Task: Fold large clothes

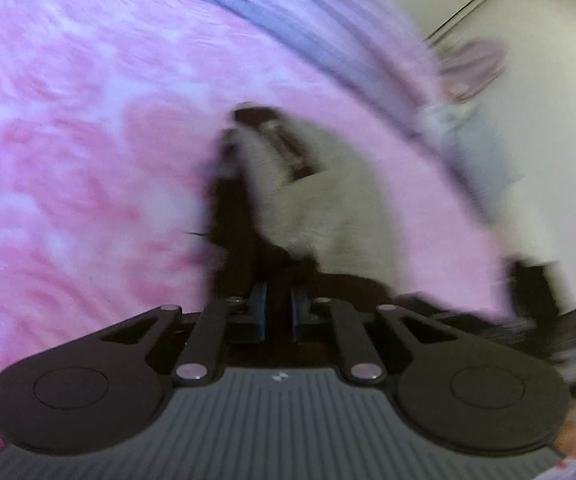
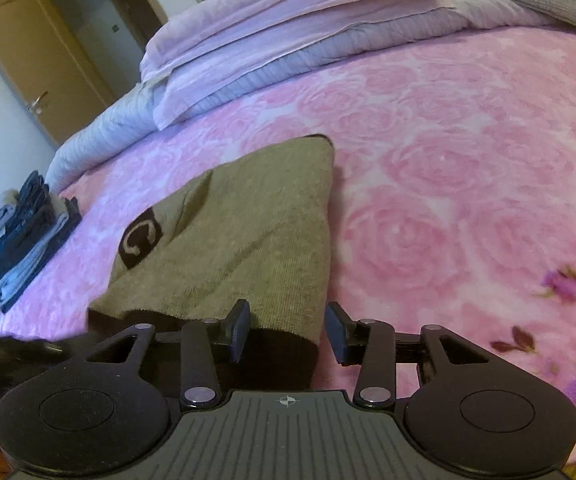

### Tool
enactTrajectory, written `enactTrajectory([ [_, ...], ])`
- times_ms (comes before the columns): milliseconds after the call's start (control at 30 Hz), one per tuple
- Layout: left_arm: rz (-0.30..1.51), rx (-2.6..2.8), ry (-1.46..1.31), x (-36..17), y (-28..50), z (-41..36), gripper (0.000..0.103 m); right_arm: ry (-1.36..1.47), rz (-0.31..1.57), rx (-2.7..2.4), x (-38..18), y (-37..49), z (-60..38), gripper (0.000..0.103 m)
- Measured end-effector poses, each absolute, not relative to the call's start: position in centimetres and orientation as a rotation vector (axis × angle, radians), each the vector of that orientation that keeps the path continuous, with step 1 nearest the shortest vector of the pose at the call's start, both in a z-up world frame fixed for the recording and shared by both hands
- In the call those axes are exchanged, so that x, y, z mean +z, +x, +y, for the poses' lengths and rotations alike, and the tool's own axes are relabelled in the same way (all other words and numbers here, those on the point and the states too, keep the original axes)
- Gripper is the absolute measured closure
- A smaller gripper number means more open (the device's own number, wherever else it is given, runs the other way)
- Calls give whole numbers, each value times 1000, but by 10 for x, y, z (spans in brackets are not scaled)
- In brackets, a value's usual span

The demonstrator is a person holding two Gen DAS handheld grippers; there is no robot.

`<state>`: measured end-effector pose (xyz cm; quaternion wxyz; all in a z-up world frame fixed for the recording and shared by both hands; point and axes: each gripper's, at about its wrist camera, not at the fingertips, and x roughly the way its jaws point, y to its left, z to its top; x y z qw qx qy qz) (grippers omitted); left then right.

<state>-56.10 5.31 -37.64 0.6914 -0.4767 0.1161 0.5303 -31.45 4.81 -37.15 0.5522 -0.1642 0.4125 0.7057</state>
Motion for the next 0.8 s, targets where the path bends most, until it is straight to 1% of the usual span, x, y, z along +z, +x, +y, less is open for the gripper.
enactTrajectory([
  [67, 269, 1217, -1014, -372, -554, 45, 94, -382, 977, 1674, -371, -315, 46, 64],
  [133, 264, 1270, -942, -359, -546, 30, 89, -351, 968, 1679, -366, -310, 37, 62],
  [167, 254, 1313, -922, -352, -544, 21, 86, -335, 984, 1678, -365, -305, 33, 59],
  [233, 174, 1346, -946, -340, -545, -1, 85, -306, 1019, 1666, -365, -293, 22, 53],
  [300, 53, 1294, -1055, -338, -550, -22, 75, -292, 1034, 1654, -368, -279, 8, 48],
  [367, -71, 1215, -1196, -351, -549, -33, 66, -300, 1047, 1626, -373, -267, -2, 47],
  [467, -197, 1173, -1354, -381, -541, -33, 66, -283, 1087, 1586, -380, -249, -12, 47],
  [533, -279, 1193, -1395, -398, -535, -28, 64, -276, 1116, 1577, -380, -239, -15, 47],
  [567, -293, 1217, -1393, -403, -532, -25, 64, -274, 1117, 1582, -378, -234, -16, 47],
  [667, -357, 1265, -1413, -419, -529, -15, 64, -270, 1096, 1587, -375, -222, -19, 47],
  [700, -385, 1283, -1420, -425, -528, -11, 68, -265, 1097, 1583, -376, -219, -18, 47],
  [733, -405, 1299, -1408, -428, -527, -8, 76, -260, 1104, 1576, -377, -215, -16, 47],
  [767, -404, 1315, -1390, -430, -527, -6, 89, -255, 1111, 1571, -379, -213, -14, 47],
  [800, -396, 1326, -1369, -429, -527, -2, 90, -255, 1117, 1568, -381, -211, -11, 47],
])
